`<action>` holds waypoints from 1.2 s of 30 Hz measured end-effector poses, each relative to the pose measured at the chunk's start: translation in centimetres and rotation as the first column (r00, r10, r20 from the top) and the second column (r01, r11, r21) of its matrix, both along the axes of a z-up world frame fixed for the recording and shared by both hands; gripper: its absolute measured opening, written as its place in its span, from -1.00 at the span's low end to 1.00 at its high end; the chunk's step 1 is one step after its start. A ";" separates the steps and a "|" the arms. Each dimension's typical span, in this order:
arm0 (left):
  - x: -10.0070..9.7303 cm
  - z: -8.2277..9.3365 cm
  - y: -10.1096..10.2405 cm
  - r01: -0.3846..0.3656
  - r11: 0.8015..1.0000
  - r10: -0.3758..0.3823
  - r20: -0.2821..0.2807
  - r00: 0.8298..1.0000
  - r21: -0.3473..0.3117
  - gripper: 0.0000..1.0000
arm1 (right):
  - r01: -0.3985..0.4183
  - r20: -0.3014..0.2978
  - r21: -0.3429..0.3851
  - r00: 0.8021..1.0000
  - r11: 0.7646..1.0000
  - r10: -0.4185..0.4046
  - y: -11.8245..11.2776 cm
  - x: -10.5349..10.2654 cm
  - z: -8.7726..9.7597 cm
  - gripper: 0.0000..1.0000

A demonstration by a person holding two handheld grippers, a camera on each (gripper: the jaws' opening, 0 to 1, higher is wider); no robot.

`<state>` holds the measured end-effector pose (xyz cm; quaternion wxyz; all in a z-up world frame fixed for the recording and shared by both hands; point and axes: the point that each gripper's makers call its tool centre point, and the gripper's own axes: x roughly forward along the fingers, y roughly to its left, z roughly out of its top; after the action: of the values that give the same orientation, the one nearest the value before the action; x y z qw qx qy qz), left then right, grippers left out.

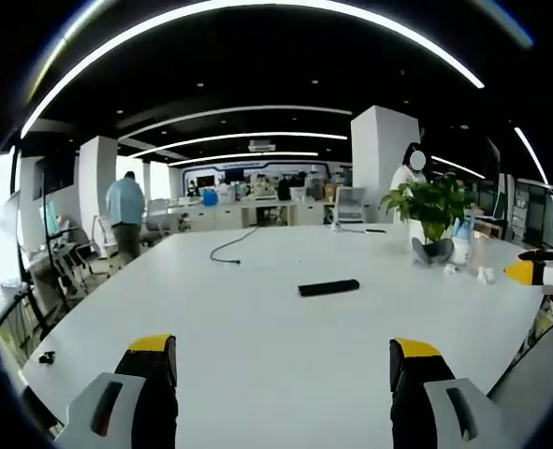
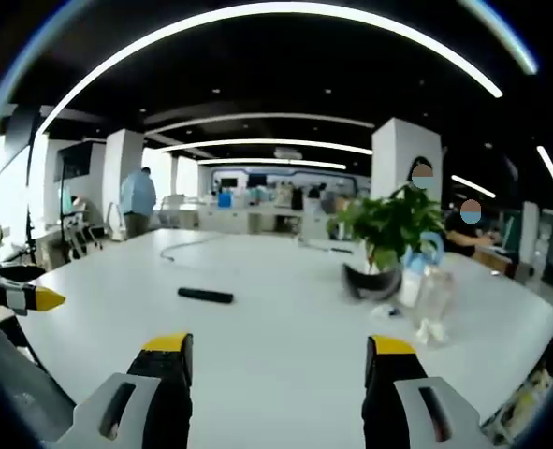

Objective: Press the specified remote control buttons in sequence, fully releasing each button before pressing the next.

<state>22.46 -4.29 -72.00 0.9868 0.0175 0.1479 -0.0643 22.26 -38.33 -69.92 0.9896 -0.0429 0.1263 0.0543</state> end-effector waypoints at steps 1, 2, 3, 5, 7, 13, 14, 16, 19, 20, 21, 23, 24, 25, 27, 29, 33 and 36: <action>0.0 0.0 0.0 0.000 1.000 0.000 -0.001 1.000 -0.001 0.96 | 0.000 0.003 0.000 1.000 1.000 0.000 0.0 0.0 0.1 0.43; 0.0 -0.1 0.0 0.002 1.000 -0.002 -0.002 1.000 -0.001 0.96 | 0.003 0.012 0.005 1.000 1.000 -0.003 -0.1 -0.1 0.3 0.42; 0.0 -0.1 -0.1 0.003 1.000 -0.003 -0.003 1.000 -0.002 0.96 | 0.005 0.015 0.008 1.000 1.000 -0.005 -0.1 -0.1 0.4 0.42; 0.0 -0.1 -0.2 0.008 1.000 -0.008 -0.004 1.000 -0.005 0.96 | 0.009 0.008 0.014 1.000 1.000 -0.009 -0.2 -0.1 0.2 0.42; 0.0 0.0 -0.3 0.013 1.000 -0.013 -0.002 1.000 -0.011 0.96 | 0.004 -0.004 0.010 1.000 1.000 -0.004 -0.1 0.0 0.0 0.42; -0.1 -0.1 -0.3 0.014 1.000 -0.014 -0.006 1.000 -0.005 0.96 | -0.002 -0.003 0.005 1.000 1.000 0.002 0.0 -0.1 0.0 0.42; -0.1 -0.1 -0.3 0.014 1.000 -0.014 -0.008 1.000 -0.004 0.96 | -0.002 -0.002 0.005 1.000 1.000 0.002 0.0 -0.1 0.0 0.42; -0.1 -0.2 -0.4 0.017 1.000 -0.017 -0.011 1.000 -0.006 0.96 | -0.002 0.001 0.006 1.000 1.000 0.002 0.0 -0.1 0.1 0.42; -0.1 -0.2 -0.6 0.026 0.999 -0.026 -0.015 1.000 -0.020 0.95 | -0.002 -0.001 0.006 1.000 1.000 0.002 0.0 -0.1 0.0 0.40; -0.1 -0.1 -0.7 0.028 0.999 -0.028 -0.011 1.000 -0.026 0.95 | -0.003 -0.001 0.007 1.000 1.000 0.003 0.0 -0.1 0.0 0.40; -0.1 -0.1 -0.7 0.028 0.999 -0.029 -0.012 1.000 -0.027 0.94 | -0.004 0.000 0.007 1.000 1.000 0.004 0.1 -0.1 0.0 0.39; -0.1 -0.2 -0.7 0.028 0.999 -0.028 -0.018 0.999 -0.026 0.94 | -0.005 -0.003 0.006 1.000 1.000 0.005 0.1 -0.1 0.0 0.38; -0.1 -0.3 -0.7 0.028 0.999 -0.029 -0.018 0.999 -0.025 0.94 | -0.006 -0.005 0.005 1.000 1.000 0.006 0.1 -0.1 0.0 0.38; -0.1 -0.2 -0.7 0.029 0.999 -0.029 -0.017 0.999 -0.025 0.94 | -0.007 -0.004 0.006 1.000 1.000 0.007 0.1 -0.1 0.0 0.38; -0.1 -0.2 -0.7 0.030 0.999 -0.030 -0.017 0.999 -0.024 0.94 | -0.006 -0.001 0.006 1.000 1.000 0.006 0.1 -0.1 0.0 0.38; -0.1 -0.3 -0.8 0.032 0.999 -0.032 -0.022 0.999 -0.025 0.94 | -0.006 -0.004 0.008 1.000 1.000 0.006 0.0 -0.1 0.0 0.37; -0.1 -0.3 -0.9 0.037 0.999 -0.038 -0.029 0.999 -0.028 0.92 | -0.009 -0.007 0.007 1.000 1.000 0.009 0.1 -0.1 -0.1 0.37; -0.1 -0.4 -1.0 0.041 0.999 -0.042 -0.031 0.999 -0.031 0.92 | -0.010 -0.005 0.006 1.000 1.000 0.010 0.1 -0.1 0.0 0.37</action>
<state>22.37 -5.32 -72.36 0.9829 0.0047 0.1622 -0.0870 22.20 -38.22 -69.96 0.9891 -0.0403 0.1286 0.0599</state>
